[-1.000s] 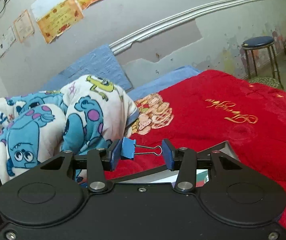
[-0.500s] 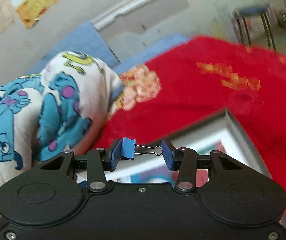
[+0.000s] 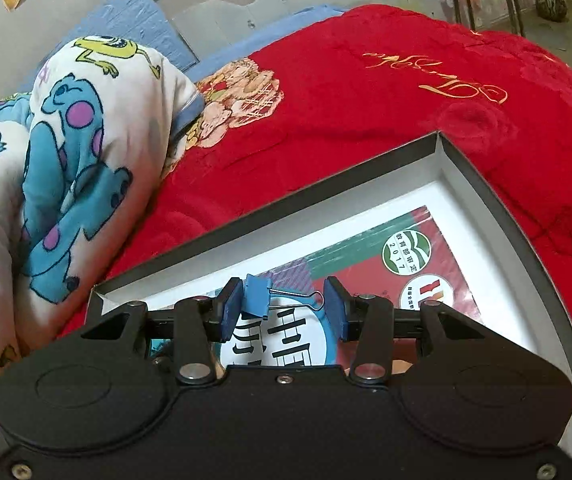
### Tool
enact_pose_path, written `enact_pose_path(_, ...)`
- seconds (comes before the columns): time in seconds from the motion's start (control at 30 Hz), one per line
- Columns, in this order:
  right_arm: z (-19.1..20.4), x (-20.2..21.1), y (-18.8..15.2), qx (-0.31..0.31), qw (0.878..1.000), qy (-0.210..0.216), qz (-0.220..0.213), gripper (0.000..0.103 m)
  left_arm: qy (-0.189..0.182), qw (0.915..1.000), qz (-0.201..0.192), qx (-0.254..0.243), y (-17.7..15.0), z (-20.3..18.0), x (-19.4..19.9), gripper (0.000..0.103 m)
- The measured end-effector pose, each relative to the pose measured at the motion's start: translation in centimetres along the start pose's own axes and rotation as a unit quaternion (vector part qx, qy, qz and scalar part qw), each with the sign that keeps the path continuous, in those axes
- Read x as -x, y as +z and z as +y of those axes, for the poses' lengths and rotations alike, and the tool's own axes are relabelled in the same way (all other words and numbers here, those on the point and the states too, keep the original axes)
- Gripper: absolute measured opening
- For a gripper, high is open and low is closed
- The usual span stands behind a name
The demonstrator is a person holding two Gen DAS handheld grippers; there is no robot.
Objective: Organize objects
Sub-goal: 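Lift both held binder clips and carry them over the box, then open both tools to drop the binder clips into the box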
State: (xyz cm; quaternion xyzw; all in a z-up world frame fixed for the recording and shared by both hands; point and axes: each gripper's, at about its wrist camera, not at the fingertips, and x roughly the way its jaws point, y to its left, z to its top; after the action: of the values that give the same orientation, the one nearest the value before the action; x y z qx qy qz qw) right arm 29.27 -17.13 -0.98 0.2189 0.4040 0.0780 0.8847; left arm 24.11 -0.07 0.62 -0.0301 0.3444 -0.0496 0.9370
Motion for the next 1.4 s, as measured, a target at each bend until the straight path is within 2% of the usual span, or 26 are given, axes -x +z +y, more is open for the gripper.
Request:
enact_pose_path(0.27,0.3,-0.1,-0.2,0.005,1.0,-0.004,0.002,0.043,0.02,0.9997,-0.006,-0.015,-0.1,-0.6,-0.1,0.052)
enact_pose_path(0.4,0.5,-0.2,-0.3,0.011,1.0,-0.009,-0.001,0.044,0.043,0.9988,0.003,-0.022,-0.2,-1.0,-0.4,0.052)
enact_pose_path(0.87,-0.2,-0.1,-0.1,-0.008,1.0,0.005,0.002,0.043,0.045,0.9987,0.01,-0.024,-0.5,-1.2,-0.6,0.053)
enact_pose_path(1.03,-0.1,-0.1,-0.1,-0.005,1.0,0.003,0.0,0.043,0.037,0.9991,0.006,-0.018,-0.5,-1.0,-0.5,0.058)
enact_pose_path(1.1,0.0,-0.1,-0.2,-0.002,1.0,0.002,-0.001,0.043,0.034,0.9993,0.006,-0.012,-0.4,-0.9,-0.4,0.065)
enact_pose_path(1.2,0.0,-0.1,-0.3,-0.007,1.0,0.003,0.0,0.043,0.027,0.9996,0.0,0.0,-0.1,-0.6,-0.2,0.065)
enact_pose_path(1.33,0.1,0.1,-0.3,-0.003,1.0,0.011,0.0,0.046,0.022,0.9996,-0.008,0.015,0.3,0.0,0.4,0.074)
enact_pose_path(1.4,0.2,0.4,-0.2,-0.004,1.0,0.02,-0.002,0.047,0.024,0.9996,-0.011,0.012,0.6,0.3,0.8,0.076)
